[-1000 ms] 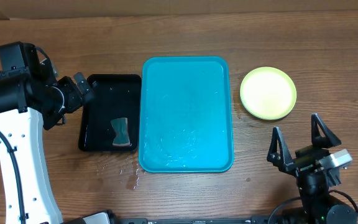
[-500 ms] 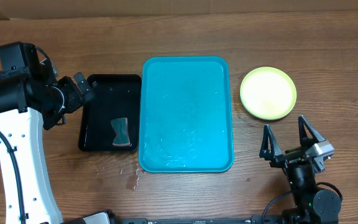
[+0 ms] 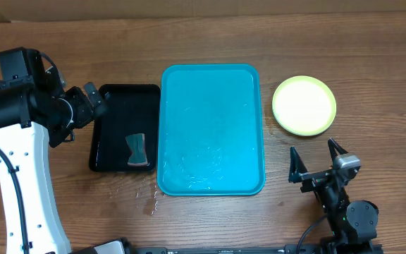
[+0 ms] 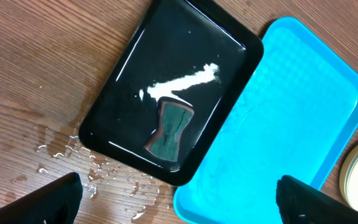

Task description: Clean dirty plates on tray and stack at the side

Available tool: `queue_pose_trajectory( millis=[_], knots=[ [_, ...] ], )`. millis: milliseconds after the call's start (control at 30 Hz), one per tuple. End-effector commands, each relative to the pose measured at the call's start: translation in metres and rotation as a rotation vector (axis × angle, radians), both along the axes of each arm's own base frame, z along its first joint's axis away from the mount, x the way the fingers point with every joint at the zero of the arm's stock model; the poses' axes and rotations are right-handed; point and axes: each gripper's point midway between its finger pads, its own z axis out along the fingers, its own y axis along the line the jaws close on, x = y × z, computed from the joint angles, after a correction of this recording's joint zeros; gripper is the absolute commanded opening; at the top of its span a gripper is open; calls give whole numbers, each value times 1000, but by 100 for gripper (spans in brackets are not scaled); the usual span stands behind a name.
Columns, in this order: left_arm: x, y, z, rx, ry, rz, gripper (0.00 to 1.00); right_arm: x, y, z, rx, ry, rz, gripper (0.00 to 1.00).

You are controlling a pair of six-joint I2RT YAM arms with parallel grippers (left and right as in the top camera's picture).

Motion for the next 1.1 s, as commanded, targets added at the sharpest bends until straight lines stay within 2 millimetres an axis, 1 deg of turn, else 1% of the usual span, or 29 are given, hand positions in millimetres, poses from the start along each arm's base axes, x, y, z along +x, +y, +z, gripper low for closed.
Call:
queue_pose_trajectory(
  millis=[0,67,1067],
  knots=[
    [1,0,-1,-1,5,14,100,0,1,-2,-195,-55,10,100],
    [1,0,-1,-1,5,14,99,0,-1,-3,-199,-52,-4,100],
    [1,0,-1,-1,5,14,100,0,-1,-2,-188,-50,-3,100]
  ],
)
